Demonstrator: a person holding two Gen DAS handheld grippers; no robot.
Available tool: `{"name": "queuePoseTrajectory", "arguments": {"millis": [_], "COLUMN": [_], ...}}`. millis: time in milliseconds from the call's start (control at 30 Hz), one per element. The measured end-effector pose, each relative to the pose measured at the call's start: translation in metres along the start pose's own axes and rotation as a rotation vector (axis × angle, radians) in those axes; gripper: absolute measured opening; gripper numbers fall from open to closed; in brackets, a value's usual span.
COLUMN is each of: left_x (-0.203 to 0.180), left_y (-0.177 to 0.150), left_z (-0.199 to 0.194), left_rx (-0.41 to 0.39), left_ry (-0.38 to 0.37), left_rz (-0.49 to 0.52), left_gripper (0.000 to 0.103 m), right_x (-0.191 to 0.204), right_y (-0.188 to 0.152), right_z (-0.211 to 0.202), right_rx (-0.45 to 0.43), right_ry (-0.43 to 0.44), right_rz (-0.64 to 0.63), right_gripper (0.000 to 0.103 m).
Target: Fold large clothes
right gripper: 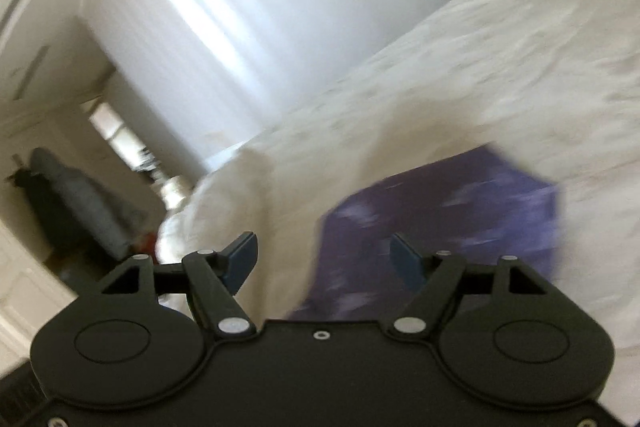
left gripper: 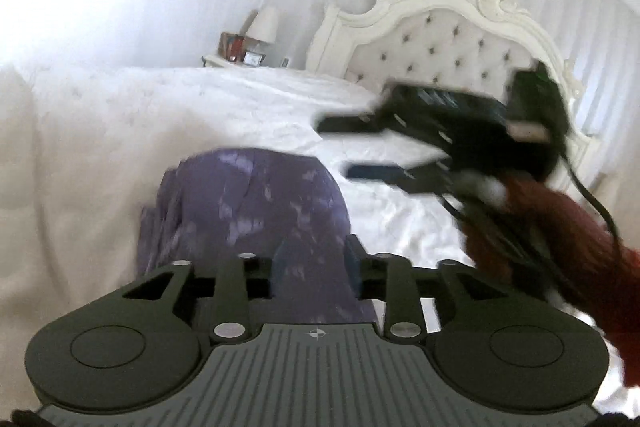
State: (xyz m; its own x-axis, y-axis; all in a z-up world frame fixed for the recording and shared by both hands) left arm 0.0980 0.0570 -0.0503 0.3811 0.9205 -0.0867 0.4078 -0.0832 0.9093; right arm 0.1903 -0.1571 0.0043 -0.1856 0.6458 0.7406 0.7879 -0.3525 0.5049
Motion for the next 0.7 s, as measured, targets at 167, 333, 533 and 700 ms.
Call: {"name": "queuePoseTrajectory", "arguments": {"millis": [167, 333, 533, 700], "left_x": [0.038, 0.066, 0.062, 0.061], "left_y": [-0.024, -0.079, -0.079, -0.079], "left_z": [0.043, 0.056, 0.053, 0.053], "left_rx": [0.096, 0.215, 0.197, 0.188], "left_ry": [0.093, 0.112, 0.116, 0.122], "left_rz": [-0.090, -0.184, -0.163, -0.146], "left_gripper": [0.047, 0.030, 0.030, 0.031], "right_x": [-0.035, -0.039, -0.009, 0.030], "right_y": [-0.001, -0.004, -0.007, -0.012], "right_z": [-0.016, -0.002, 0.043, 0.085], "right_rx": [-0.051, -0.039, -0.007, 0.032], "right_ry": [-0.135, -0.210, -0.192, -0.145], "right_rz": [-0.033, -0.132, -0.284, -0.488], "right_gripper": [0.077, 0.077, 0.077, 0.081]}}
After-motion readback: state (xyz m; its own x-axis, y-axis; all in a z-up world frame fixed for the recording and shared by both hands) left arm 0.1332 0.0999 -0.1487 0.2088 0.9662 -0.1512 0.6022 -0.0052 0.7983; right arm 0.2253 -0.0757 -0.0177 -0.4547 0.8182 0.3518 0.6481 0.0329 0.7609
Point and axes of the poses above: each gripper's, at about its wrist camera, not at the fingertips, and z roughly the way its jaws point, x to its left, y to its top, the point moved 10 cm from there along z, roughly the way its jaws point, and after that the axes turned 14 degrees about z, right-handed, at the moved point
